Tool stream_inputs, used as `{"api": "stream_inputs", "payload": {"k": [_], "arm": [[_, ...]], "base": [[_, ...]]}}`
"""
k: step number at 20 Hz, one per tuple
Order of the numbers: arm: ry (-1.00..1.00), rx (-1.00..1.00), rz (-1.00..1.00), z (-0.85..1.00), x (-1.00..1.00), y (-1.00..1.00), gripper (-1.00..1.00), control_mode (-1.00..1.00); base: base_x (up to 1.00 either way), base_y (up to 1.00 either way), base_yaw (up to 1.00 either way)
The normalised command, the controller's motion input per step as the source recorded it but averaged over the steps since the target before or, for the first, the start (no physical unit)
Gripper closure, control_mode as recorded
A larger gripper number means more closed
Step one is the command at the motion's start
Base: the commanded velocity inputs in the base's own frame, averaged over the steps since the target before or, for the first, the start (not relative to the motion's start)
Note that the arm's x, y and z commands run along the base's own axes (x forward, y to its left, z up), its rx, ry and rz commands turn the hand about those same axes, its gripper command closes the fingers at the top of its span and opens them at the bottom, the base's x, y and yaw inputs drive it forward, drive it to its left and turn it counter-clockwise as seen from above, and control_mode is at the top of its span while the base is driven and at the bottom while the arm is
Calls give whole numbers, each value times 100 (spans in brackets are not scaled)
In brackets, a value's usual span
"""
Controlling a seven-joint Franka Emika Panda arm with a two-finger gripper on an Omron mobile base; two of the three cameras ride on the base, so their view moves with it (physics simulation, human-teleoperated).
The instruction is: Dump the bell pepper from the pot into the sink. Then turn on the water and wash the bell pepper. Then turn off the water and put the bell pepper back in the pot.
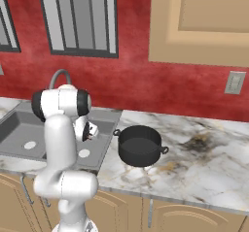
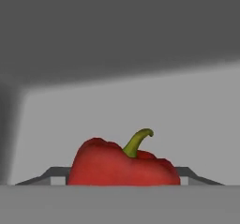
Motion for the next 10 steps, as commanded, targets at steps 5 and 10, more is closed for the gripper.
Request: {"api": "stream_inputs", "payload": {"k": [5, 10], "arm": [[-11, 0, -4, 100, -47, -27, 100, -100], [-4, 0, -4, 100, -37, -35, 100, -100]], "base": [[0, 0, 0], [0, 0, 0]]}}
